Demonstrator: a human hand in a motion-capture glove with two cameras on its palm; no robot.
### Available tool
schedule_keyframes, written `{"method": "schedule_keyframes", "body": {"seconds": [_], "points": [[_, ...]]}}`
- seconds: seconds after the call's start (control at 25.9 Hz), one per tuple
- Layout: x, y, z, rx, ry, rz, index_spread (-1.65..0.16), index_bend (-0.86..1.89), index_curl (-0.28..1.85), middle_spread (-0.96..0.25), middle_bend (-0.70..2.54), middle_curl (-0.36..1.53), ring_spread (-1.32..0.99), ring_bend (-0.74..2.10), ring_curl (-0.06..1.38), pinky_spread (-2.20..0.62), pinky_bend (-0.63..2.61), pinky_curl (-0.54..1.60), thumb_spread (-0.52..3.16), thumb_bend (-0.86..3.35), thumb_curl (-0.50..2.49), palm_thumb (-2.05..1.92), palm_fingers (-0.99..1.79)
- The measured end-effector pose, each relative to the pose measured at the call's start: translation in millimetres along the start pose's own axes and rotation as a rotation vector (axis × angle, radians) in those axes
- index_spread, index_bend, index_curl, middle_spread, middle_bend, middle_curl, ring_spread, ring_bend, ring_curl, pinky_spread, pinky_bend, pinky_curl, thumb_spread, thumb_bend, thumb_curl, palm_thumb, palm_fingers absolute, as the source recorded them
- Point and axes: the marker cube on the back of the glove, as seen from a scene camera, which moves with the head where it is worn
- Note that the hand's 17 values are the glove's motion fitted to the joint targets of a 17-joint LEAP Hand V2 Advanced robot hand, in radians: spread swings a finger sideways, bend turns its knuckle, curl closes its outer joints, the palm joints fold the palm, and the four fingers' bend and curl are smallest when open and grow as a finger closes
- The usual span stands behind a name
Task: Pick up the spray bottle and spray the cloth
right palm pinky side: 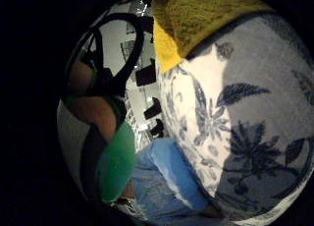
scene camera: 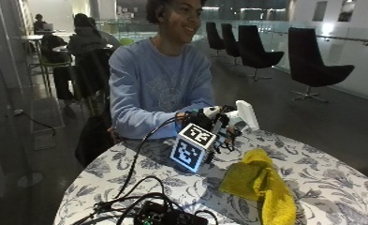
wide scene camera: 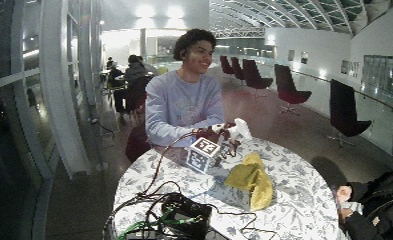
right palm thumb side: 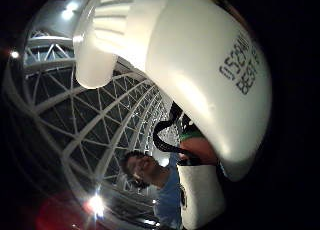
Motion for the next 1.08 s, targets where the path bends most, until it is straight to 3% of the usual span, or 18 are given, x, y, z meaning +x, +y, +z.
{"method": "schedule_keyframes", "body": {"seconds": [1.08], "points": [[5.3,-3.4,-4.2,-0.195,0.04,0.137,-0.24,0.07,0.15,-0.03,0.35,0.47,0.02,0.66,0.41,0.1,0.44,0.38,1.08,-0.02,0.52,0.69,0.99]]}}
